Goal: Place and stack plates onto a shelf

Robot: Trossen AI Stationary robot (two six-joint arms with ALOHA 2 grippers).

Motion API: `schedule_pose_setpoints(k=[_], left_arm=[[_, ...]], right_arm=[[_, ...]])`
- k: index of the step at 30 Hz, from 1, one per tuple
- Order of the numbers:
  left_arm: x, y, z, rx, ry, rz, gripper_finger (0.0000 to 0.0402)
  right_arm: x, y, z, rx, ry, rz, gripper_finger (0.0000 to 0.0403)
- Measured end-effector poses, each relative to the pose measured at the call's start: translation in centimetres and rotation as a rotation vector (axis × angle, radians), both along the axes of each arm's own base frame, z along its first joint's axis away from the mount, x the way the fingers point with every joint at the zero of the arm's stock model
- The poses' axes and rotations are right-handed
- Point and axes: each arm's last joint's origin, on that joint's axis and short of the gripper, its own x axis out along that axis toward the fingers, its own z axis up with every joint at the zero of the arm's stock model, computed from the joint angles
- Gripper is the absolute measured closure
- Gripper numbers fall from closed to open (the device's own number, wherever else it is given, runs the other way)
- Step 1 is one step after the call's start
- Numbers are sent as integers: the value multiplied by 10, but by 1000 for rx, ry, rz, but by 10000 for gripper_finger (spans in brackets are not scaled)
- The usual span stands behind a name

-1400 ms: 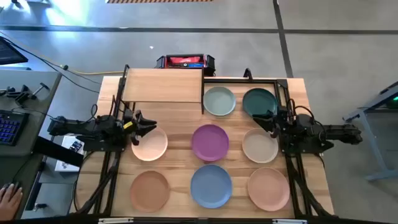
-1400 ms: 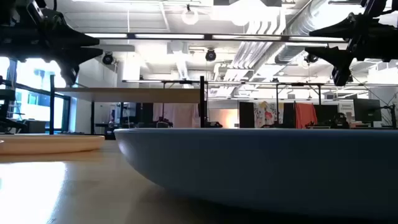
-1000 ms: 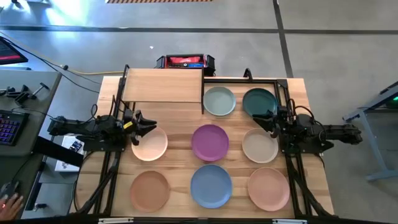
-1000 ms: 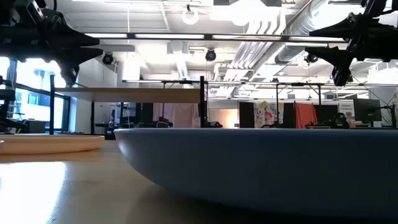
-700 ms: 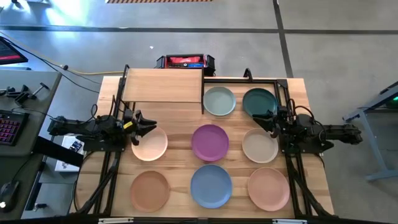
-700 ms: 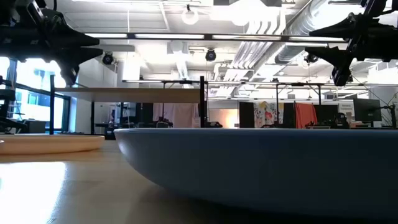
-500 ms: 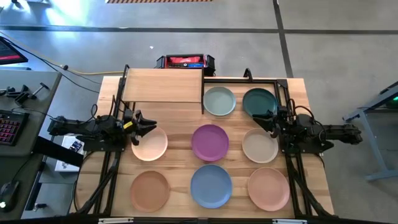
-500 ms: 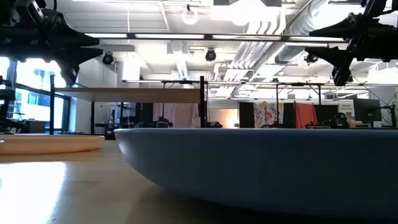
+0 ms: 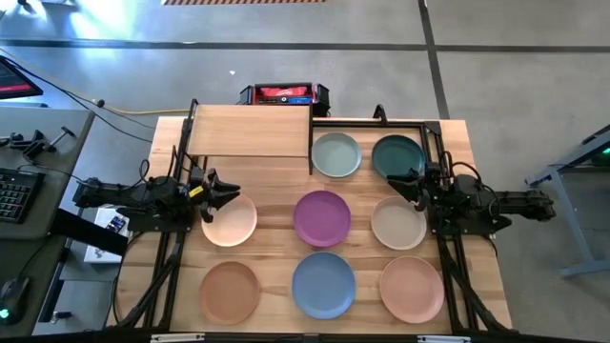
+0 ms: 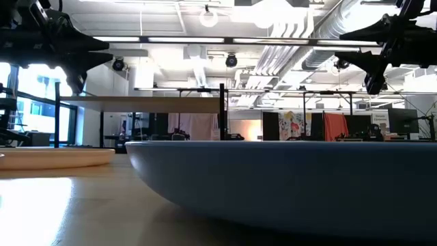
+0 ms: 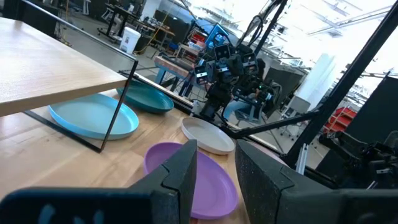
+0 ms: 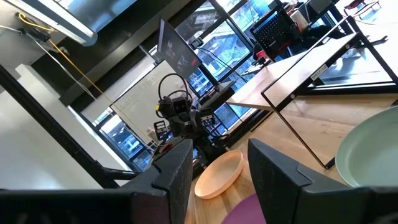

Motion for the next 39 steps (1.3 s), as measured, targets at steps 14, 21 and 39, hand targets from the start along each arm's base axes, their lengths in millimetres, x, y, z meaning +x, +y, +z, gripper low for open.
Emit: schedule_pose_setpoints(k=[14,21,39], left_arm=[[0,0,0,0,0,0,303],[0,0,0,0,0,0,303],[0,1,0,4,-4,29,303]], right_arm=[[0,0,0,0,0,0,258],[0,0,0,0,0,0,258],[0,0,0,0,0,0,258]])
